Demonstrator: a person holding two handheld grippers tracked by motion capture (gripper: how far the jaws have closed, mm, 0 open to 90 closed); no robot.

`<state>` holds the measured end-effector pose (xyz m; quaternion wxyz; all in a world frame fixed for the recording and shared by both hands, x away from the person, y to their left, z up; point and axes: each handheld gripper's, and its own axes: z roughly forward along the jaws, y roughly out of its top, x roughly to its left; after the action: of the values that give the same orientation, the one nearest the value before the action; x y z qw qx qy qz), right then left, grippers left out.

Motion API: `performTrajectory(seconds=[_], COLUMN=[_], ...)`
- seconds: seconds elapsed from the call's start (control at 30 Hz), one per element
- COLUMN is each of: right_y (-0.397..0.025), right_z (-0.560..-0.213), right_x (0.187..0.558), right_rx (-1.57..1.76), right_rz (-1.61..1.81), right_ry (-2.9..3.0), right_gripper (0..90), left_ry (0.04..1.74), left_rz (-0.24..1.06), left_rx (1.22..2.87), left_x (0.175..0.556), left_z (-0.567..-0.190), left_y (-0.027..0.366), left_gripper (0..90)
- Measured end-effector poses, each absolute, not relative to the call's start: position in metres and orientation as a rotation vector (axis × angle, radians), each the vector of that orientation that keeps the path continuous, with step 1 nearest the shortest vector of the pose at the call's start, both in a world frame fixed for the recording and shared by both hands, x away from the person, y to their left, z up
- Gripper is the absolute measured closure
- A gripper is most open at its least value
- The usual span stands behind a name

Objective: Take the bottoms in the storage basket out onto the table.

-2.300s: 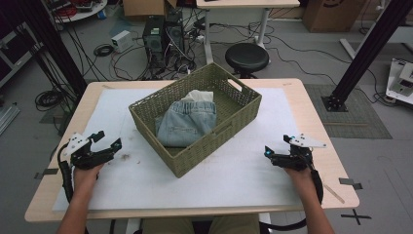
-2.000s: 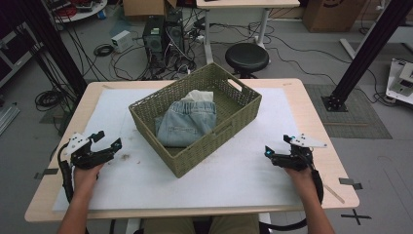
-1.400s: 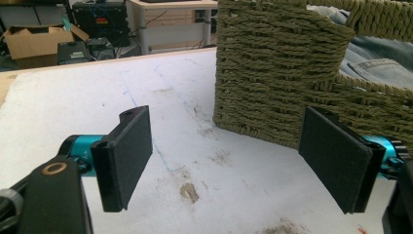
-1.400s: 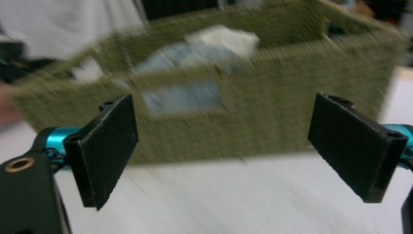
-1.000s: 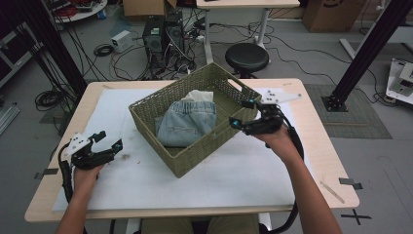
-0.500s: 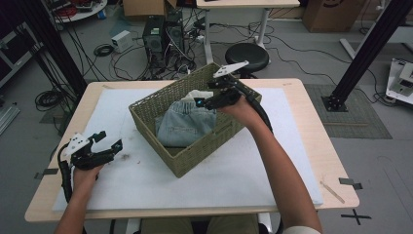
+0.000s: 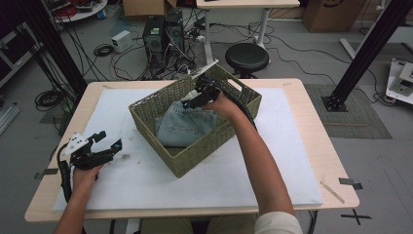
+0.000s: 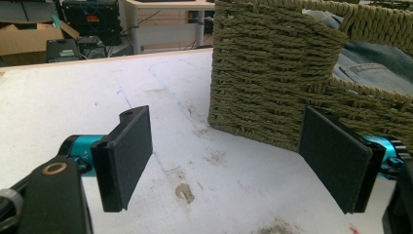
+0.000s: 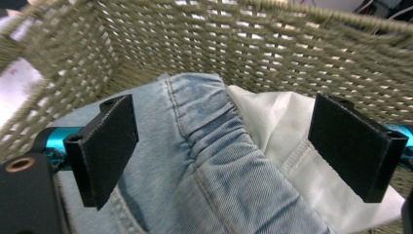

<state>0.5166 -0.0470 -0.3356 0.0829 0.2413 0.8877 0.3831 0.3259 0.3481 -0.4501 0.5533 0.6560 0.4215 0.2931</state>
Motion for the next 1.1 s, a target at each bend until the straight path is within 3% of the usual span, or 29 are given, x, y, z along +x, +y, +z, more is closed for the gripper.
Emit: performTrajectory(seconds=[0.5,0.77,1.1], right_y=[0.001,0.006,0.022], right_z=[-0.383,-0.39,-0.4], right_x=[0.533,0.526,0.519], right_rx=[0.597,0.485,0.323], right_rz=[0.909,0.972,0.641], right_ry=[2.915,3.052,2.896], right_gripper=[11.1,11.0,11.2], left_ry=[0.996,0.999,0.996], left_rz=[0.679,0.681,0.686], left_rx=[1.544,1.546,1.546], left_x=[0.326,0.327,0.326], left_z=[-0.45,-0.45,-0.45], left_y=[0.35,0.349,0.349], left_gripper=[20.4,20.4,20.4])
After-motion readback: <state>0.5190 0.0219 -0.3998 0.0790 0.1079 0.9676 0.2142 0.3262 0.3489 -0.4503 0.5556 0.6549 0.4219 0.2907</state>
